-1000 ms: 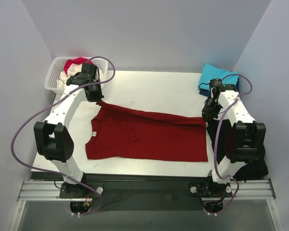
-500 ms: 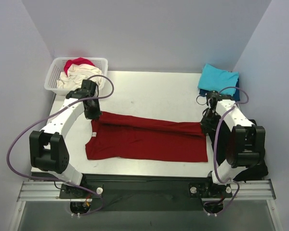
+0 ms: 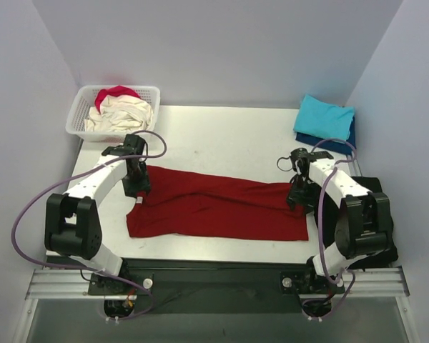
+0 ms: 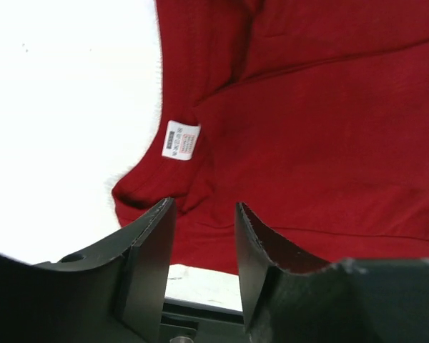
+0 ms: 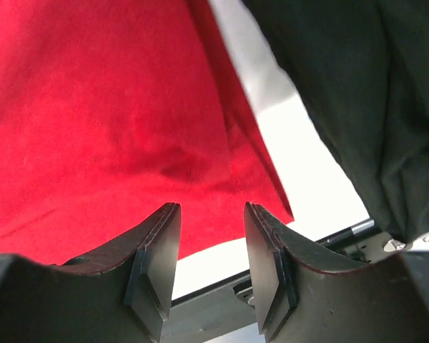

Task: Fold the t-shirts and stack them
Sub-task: Fold the other side of the tshirt into a rectangle

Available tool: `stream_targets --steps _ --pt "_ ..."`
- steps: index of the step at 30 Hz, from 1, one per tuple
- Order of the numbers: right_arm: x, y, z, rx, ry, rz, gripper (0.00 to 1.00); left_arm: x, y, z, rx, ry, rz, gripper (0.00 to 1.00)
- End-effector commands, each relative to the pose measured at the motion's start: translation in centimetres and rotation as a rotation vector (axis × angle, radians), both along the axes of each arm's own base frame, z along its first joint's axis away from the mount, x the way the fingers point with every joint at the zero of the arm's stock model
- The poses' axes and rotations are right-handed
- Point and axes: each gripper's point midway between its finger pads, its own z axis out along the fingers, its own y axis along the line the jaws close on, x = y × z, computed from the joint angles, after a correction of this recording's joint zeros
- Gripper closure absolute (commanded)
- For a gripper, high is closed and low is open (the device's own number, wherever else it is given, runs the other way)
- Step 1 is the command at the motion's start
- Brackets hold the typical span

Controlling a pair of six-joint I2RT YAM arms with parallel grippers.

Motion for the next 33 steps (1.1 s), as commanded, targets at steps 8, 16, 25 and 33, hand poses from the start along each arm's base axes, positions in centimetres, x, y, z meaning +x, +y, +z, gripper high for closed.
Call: stream_targets --steps 8,16,25,33 --pt "2.3 0.5 3.9 -0.093 -0.113 0.006 0.6 1.2 -0.2 1.7 -0.031 -0.107 0.069 0.49" --pt "5.7 2.6 3.2 -0.083 -0.083 0.089 0.62 5.2 -4.8 1.5 -0.201 -0.142 -0.045 0.48" --pt "7.2 4.5 1.6 -0.018 -0.062 0.123 0.63 10.5 -6.7 -0.2 -0.24 -0.169 -0.093 0.48" --pt "6.5 4.6 1.0 -0.013 -0.048 0.115 0.64 12.0 -6.9 -1.9 -0.215 -0.136 -0.109 0.48"
